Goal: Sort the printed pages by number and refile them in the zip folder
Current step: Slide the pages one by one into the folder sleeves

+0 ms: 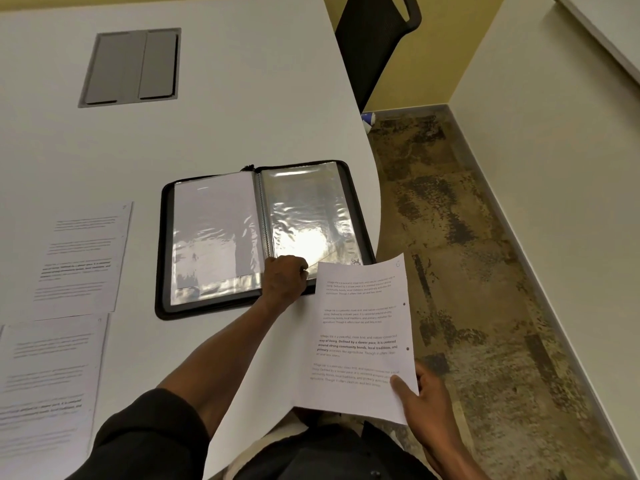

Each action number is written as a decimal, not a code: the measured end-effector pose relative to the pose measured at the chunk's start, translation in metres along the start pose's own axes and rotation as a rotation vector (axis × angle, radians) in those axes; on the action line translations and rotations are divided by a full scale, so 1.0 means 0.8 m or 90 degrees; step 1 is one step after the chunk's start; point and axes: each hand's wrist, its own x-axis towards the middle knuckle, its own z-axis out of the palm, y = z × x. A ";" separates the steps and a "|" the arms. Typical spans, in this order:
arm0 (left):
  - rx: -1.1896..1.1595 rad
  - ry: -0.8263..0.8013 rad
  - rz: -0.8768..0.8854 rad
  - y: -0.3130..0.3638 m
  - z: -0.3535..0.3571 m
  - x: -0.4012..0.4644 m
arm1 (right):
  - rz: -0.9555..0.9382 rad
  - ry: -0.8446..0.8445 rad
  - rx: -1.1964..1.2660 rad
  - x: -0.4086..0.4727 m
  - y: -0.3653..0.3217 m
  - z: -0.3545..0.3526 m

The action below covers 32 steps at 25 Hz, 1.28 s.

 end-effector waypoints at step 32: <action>0.019 0.015 0.031 -0.002 0.002 -0.010 | 0.147 -0.162 0.216 0.017 -0.009 0.056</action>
